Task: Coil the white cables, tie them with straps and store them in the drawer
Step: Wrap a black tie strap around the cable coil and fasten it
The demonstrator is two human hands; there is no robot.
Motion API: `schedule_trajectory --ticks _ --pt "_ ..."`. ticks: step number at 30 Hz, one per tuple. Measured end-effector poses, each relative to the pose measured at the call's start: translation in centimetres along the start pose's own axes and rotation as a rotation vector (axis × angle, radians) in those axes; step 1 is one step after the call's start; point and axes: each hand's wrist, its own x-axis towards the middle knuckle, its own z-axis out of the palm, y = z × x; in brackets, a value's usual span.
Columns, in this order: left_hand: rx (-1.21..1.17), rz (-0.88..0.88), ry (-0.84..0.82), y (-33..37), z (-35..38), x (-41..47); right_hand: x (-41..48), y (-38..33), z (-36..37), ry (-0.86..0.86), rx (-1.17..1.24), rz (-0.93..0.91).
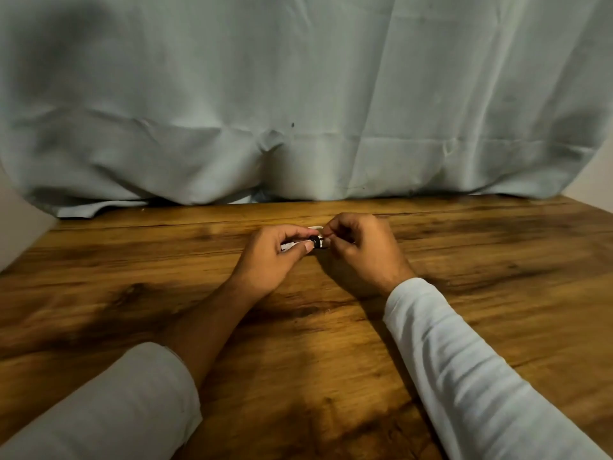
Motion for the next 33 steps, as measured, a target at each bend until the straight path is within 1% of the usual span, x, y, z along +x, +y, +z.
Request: schedule_trajectory --ticks 3,8,13,17,22,28,33 --pt "-0.016 -0.005 -0.002 -0.2 0.0 0.1 0.5 0.6 0.4 0.022 0.108 0.076" --pt "-0.035 0.0 -0.005 -0.3 0.0 0.0 0.4 0.7 0.6 0.015 0.087 0.065" --pt "-0.029 -0.013 -0.002 -0.4 0.0 0.1 0.3 0.6 0.6 -0.014 -0.073 -0.024" --pt "-0.035 -0.018 -0.009 -0.3 0.0 0.1 0.3 0.4 0.4 -0.036 -0.256 -0.153" --pt "-0.048 -0.015 -0.023 -0.3 -0.1 0.0 0.0 -0.2 0.2 -0.049 -0.309 -0.237" --pt "-0.068 -0.026 -0.037 -0.1 -0.2 -0.1 -0.3 -0.6 0.4 -0.024 -0.314 -0.234" --pt "-0.128 -0.028 -0.031 0.6 -0.1 -0.3 0.1 0.2 0.8 -0.03 -0.174 -0.114"
